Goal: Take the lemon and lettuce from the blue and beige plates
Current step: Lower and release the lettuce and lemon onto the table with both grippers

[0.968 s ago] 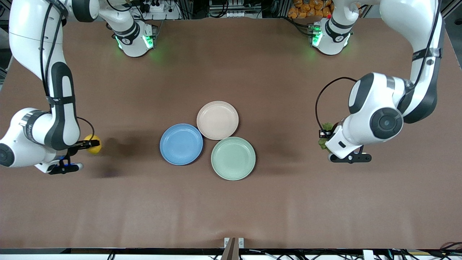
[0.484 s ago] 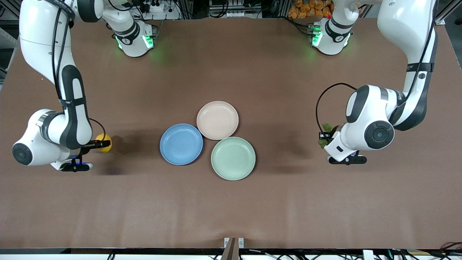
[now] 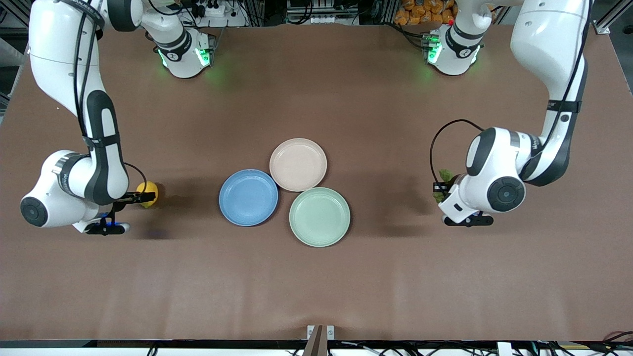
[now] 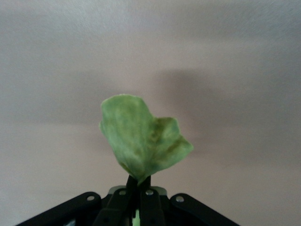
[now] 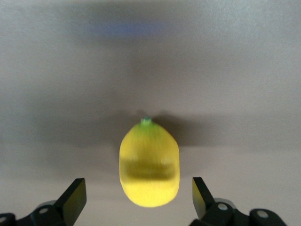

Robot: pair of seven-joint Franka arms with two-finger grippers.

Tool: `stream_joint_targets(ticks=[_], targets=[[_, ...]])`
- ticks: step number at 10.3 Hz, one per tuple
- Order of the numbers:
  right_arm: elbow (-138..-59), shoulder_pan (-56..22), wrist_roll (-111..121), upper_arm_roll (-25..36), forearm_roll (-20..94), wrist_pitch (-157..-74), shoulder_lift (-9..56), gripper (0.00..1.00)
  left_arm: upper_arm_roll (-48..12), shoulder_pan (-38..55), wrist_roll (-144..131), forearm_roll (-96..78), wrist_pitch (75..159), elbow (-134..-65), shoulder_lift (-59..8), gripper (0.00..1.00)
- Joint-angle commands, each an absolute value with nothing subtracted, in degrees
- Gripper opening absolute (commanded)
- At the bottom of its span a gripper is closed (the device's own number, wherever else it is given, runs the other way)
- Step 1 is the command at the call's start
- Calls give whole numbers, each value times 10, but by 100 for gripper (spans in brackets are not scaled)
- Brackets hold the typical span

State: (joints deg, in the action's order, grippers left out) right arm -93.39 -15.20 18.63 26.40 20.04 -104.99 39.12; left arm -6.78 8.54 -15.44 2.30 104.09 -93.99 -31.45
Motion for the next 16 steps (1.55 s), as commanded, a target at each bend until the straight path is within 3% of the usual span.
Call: stream_joint_targets(ticks=[1,4,5,6,8,11,13,16], targets=[[-870,-151,178,268,201,-990,374,100,-73,59,-144,47,1049,-946,-324,0],[-775,-155,181,300,200,-897,370,100,-73,54,-152,66,1056,-933,-345,0],[-748,-155,181,308,199,-865,352,100,-73,54,-151,67,1056,-931,-347,39],[-735,-156,182,317,200,-844,331,100,-73,52,-147,66,1055,-920,-345,95],[-735,-155,181,311,168,-838,266,100,-73,47,-145,66,1049,-913,-325,100],[-738,-118,178,203,42,-838,175,100,-74,44,-145,63,1029,-899,-283,100],[-741,-52,180,122,11,-838,156,100,-75,44,-145,65,967,-848,-255,100],[-774,-32,179,92,12,-843,130,100,-80,45,-145,58,937,-832,-183,100]])
